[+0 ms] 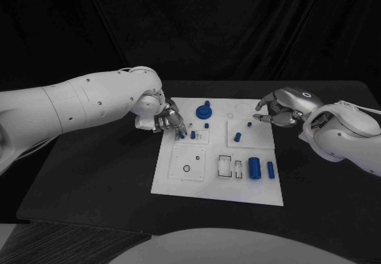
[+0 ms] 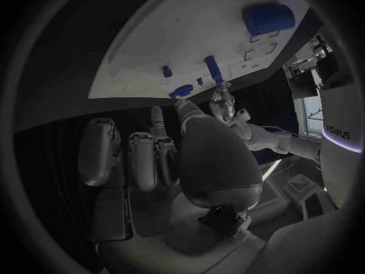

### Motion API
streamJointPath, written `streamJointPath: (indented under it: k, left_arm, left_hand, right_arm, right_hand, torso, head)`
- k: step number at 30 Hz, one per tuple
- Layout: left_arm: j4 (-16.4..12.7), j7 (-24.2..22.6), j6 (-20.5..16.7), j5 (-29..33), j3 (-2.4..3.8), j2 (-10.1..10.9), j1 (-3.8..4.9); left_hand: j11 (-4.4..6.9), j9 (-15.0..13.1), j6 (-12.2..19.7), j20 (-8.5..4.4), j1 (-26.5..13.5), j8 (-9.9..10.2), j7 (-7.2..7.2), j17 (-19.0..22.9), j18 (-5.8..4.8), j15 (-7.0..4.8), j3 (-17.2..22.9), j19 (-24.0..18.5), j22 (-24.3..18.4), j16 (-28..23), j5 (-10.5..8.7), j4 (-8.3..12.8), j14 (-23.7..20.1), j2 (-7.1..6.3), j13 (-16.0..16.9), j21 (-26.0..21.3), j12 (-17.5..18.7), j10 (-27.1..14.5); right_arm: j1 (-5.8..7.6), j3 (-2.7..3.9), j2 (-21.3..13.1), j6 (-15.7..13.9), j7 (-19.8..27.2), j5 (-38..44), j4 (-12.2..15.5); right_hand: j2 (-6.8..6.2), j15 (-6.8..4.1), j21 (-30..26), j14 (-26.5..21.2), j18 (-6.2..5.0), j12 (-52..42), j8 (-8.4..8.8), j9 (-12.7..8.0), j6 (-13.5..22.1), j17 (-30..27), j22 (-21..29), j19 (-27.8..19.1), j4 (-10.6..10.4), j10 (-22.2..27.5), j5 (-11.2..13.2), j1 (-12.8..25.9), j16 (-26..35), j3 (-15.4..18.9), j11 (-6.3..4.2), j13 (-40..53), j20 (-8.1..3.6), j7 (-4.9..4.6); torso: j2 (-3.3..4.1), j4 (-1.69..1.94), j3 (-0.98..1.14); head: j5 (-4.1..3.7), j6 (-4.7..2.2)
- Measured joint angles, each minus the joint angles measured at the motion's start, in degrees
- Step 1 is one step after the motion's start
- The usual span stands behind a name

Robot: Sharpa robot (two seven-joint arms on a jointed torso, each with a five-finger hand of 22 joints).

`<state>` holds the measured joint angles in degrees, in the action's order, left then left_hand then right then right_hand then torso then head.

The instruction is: Assemble the parts on the task board

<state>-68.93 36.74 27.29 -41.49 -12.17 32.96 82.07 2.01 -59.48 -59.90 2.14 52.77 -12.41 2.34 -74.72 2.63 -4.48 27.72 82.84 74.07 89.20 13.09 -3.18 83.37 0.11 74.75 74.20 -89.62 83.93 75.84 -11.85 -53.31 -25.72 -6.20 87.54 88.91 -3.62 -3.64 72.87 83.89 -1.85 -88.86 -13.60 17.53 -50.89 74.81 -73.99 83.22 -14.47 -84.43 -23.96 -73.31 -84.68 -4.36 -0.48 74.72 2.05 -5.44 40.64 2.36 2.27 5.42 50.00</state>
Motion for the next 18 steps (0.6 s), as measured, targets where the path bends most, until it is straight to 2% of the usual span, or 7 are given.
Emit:
streamJointPath:
  k: [3, 6, 8, 9, 12, 16, 18]
  left_arm:
    - [0.00, 0.02, 0.10, 0.00, 0.00, 0.01, -0.02]
    - [0.02, 0.03, 0.18, 0.00, 0.00, 0.03, -0.05]
    - [0.04, 0.03, 0.22, 0.00, 0.00, 0.03, -0.07]
    - [0.05, 0.03, 0.23, 0.00, 0.00, 0.03, -0.08]
    - [0.09, 0.03, 0.25, 0.00, 0.00, 0.03, -0.08]
    - [0.16, 0.03, 0.27, 0.00, -0.01, 0.03, -0.10]
    - [0.20, 0.03, 0.28, 0.00, -0.01, 0.03, -0.11]
  left_hand:
    - [0.00, 0.18, -0.01, 0.00, -0.12, 0.67, 0.00, 0.00, 0.00, 0.00, -0.01, 0.00, 0.00, 0.00, -1.02, -0.01, 0.00, 0.12, 0.00, -0.01, 0.00, 0.00]
    - [-0.37, 0.55, 0.02, 0.00, -0.13, 0.67, 0.01, 0.00, 0.00, 0.01, -1.58, 0.00, 0.00, 0.00, -2.81, -1.56, 0.00, 0.13, 0.00, -0.01, 0.00, 0.38]
    - [-0.38, 0.80, -0.01, 0.00, -0.14, 0.97, 0.00, 0.00, 0.00, 0.01, -1.58, 0.00, 0.00, 0.00, -4.12, -1.56, 0.00, 0.14, 0.00, -0.01, 0.00, 0.36]
    - [-0.38, 0.86, 0.01, 0.01, -0.55, 1.32, 0.01, 0.00, 0.00, 0.01, -2.54, 0.00, 0.00, 0.00, -4.82, -2.30, 0.01, 0.54, 0.00, -0.01, 0.00, 0.36]
    - [-0.38, 1.04, -0.53, 0.01, -0.73, 1.32, 0.12, 0.00, 0.00, 0.39, -5.51, 0.00, 0.00, 0.00, -6.49, -2.19, 0.38, 0.72, 0.00, -0.01, 0.00, 0.36]
    - [-0.38, 1.12, -0.55, 0.01, -0.73, 1.32, 0.11, 0.00, 0.00, 0.39, -7.25, 0.00, 0.00, 0.00, -6.96, -2.98, 0.38, 0.72, 0.00, -0.01, 0.00, 0.36]
    - [-0.38, 1.19, -0.51, 0.01, -0.74, 1.32, 0.11, 0.00, 0.00, 0.39, -8.11, 0.00, 0.00, 0.00, -8.13, -3.68, 0.38, 0.72, 0.00, -0.01, 0.00, 0.36]
  right_arm:
    - [-0.04, 0.00, 0.00, 0.03, -0.01, 0.00, -0.02]
    - [-0.08, 0.00, 0.02, 0.05, -0.03, 0.00, -0.03]
    - [-0.11, 0.00, 0.03, 0.06, -0.03, 0.00, -0.05]
    - [-0.12, 0.00, 0.04, 0.07, -0.04, 0.00, -0.05]
    - [-0.14, 0.00, 0.06, 0.09, -0.05, 0.00, -0.07]
    - [-0.18, 0.00, 0.11, 0.13, -0.06, 0.00, -0.10]
    - [-0.20, 0.00, 0.13, 0.15, -0.07, 0.00, -0.12]
  right_hand:
    - [0.00, 0.00, 0.00, 0.00, 0.00, 0.00, 0.00, 0.00, 0.00, 0.00, 0.00, 0.00, 0.00, 0.00, 0.00, 0.00, 0.00, 0.00, 0.00, 0.00, 0.00, 0.00]
    - [0.00, 0.00, 0.00, 0.00, 0.00, 0.00, 0.00, -0.01, 0.00, 0.00, 0.00, 0.00, 0.00, 0.00, 0.00, 0.00, 0.00, 0.00, 0.00, 0.00, 0.00, 0.00]
    - [0.00, 0.00, 0.00, 0.00, 0.00, 0.00, 0.00, -0.01, 0.00, 0.00, 0.00, 0.00, 0.00, 0.00, 0.00, 0.00, 0.00, 0.00, 0.00, 0.00, 0.00, 0.00]
    - [0.00, 0.00, 0.00, 0.00, 0.00, 0.00, 0.00, -0.01, 0.00, 0.00, 0.00, 0.00, 0.00, 0.00, 0.00, 0.00, 0.00, 0.00, 0.00, 0.00, 0.00, 0.00]
    - [0.00, 0.00, 0.00, 0.00, 0.00, 0.00, 0.00, -0.01, 0.00, 0.00, 0.00, 0.00, 0.00, 0.00, 0.00, 0.00, 0.00, 0.00, 0.00, 0.00, 0.00, 0.00]
    - [0.00, 0.00, 0.00, 0.00, 0.00, 0.00, 0.00, -0.02, 0.00, 0.00, 0.00, 0.00, 0.00, 0.00, 0.00, 0.00, 0.01, 0.00, 0.00, 0.00, 0.00, 0.00]
    - [0.00, 0.00, 0.00, 0.00, 0.00, 0.00, 0.00, -0.02, 0.00, 0.00, 0.00, 0.00, 0.00, 0.00, 0.00, 0.00, 0.65, 0.00, 0.00, 0.00, 0.00, 0.00]
  torso:
    - [0.00, 0.00, 0.00]
    - [0.01, -0.01, 0.00]
    - [0.01, -0.01, 0.00]
    - [0.01, -0.01, 0.00]
    - [0.01, -0.01, 0.00]
    - [0.01, -0.01, 0.00]
    - [0.01, 0.00, 0.00]
  head:
    - [0.00, 0.00]
    - [0.06, 0.00]
    - [0.07, 0.00]
    - [0.07, 0.00]
    - [0.07, 0.00]
    - [0.01, 0.00]
    - [0.01, 0.00]
